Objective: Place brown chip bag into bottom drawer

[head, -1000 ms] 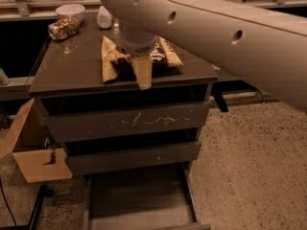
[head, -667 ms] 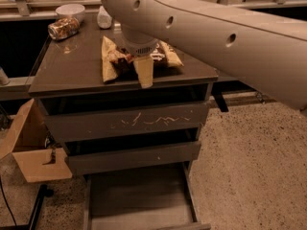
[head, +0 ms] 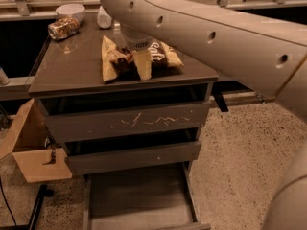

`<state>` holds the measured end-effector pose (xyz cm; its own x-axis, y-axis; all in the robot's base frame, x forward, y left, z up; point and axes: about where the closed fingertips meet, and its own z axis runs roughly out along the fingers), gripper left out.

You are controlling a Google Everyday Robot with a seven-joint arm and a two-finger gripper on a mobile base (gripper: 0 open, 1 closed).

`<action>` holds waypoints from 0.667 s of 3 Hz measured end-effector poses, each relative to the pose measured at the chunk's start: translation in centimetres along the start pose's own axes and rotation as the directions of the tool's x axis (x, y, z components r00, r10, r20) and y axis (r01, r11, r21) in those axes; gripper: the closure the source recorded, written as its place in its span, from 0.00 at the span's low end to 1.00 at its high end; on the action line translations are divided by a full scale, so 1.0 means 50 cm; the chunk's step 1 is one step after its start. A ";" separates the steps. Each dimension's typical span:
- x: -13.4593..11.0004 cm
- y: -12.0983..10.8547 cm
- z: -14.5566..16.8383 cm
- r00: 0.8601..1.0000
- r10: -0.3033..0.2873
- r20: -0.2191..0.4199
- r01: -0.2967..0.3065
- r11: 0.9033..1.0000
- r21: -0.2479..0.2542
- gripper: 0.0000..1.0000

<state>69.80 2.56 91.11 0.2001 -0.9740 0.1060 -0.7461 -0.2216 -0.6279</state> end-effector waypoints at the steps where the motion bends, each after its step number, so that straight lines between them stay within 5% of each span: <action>1: -0.003 -0.017 0.023 1.000 -0.007 -0.002 0.007 1.000 -0.004 0.00; 2: -0.002 -0.026 0.046 1.000 -0.014 -0.008 0.014 1.000 -0.018 0.00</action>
Offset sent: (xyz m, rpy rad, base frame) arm 0.0377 0.0077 -0.0166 -0.0314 0.0291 0.0047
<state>72.22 3.05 90.11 0.2055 -0.9711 0.1213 -0.7547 -0.2361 -0.6121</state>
